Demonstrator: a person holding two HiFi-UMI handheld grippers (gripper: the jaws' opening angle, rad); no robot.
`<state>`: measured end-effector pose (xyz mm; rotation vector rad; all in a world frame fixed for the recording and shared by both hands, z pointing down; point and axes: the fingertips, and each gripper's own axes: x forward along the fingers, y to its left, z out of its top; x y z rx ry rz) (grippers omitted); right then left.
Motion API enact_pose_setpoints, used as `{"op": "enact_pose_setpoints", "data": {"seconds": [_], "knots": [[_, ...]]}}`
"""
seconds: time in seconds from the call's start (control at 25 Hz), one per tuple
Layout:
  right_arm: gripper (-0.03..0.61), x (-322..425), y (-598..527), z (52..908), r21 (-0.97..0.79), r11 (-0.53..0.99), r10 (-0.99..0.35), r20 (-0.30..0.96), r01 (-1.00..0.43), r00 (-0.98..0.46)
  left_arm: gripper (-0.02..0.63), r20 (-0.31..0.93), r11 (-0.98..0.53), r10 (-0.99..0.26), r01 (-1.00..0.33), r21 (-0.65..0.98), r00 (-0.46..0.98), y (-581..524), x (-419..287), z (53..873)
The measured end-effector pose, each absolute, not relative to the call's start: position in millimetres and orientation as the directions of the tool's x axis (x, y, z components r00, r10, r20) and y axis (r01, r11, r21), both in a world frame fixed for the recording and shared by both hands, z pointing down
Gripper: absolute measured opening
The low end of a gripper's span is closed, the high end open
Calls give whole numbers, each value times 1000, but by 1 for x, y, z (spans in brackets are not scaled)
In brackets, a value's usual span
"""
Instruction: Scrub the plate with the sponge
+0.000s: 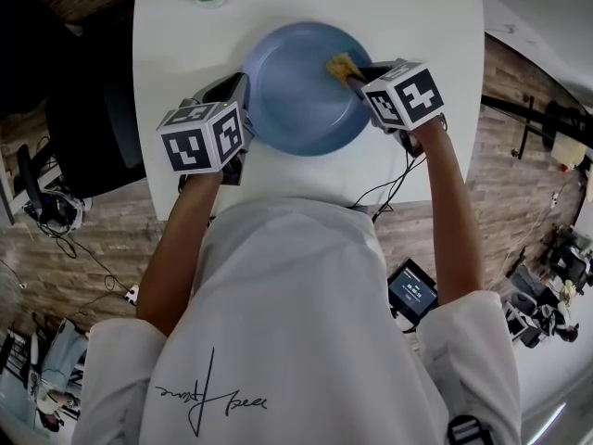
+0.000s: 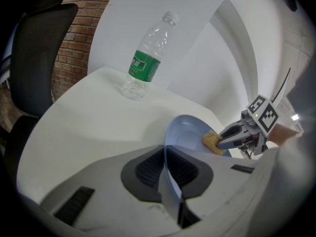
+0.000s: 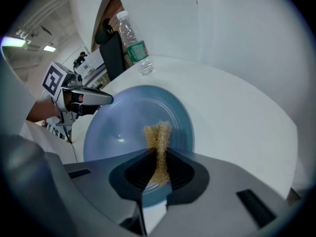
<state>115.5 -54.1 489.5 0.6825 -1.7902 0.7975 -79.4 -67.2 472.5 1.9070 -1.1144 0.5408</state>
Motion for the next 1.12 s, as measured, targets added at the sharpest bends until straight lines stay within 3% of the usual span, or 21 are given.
{"op": "enact_pose_setpoints", "data": {"seconds": [0.44,1.12], "knots": [[41,104,-67,485,32,687,-213,964,-726,-160,16,699,-238,-497,-855,460,514,-68,-79,472],[41,57,-59,487,81,772,-269,940,-631,-208,15,699,-227,-503,-858,461,508,-68,-78,470]]}}
